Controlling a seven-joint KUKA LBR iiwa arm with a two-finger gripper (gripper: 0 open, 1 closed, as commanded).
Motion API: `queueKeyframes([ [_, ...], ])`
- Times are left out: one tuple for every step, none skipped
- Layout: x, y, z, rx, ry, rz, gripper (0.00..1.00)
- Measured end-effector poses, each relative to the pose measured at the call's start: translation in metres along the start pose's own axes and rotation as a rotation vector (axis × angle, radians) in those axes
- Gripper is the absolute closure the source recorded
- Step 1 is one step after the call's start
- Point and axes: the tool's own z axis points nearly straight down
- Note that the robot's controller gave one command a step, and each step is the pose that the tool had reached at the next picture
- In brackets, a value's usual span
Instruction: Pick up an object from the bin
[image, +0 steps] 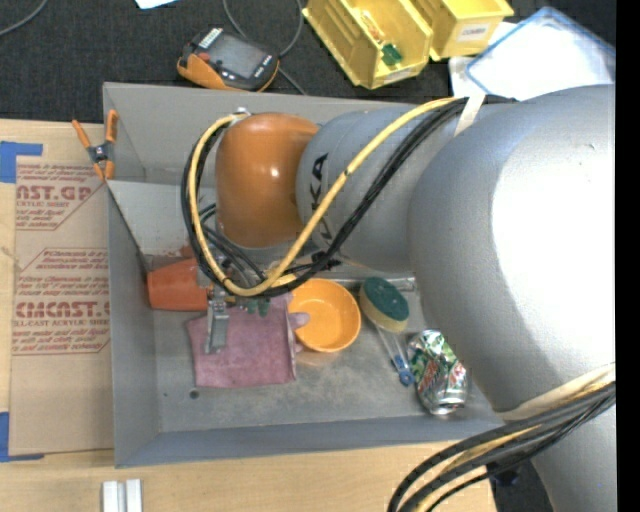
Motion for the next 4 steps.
queueKeyframes([
  [0.0, 0.0, 0.0, 0.0, 0.0, 0.0, 0.0],
  [-0.008, -0.032, 0.041, -0.009, -0.03, -0.225, 0.0],
  [-0.006, -0.022, 0.025, -0.007, -0.025, -0.128, 0.0],
  [0.003, -0.039, 0.026, -0.011, -0.045, -0.301, 0.0],
])
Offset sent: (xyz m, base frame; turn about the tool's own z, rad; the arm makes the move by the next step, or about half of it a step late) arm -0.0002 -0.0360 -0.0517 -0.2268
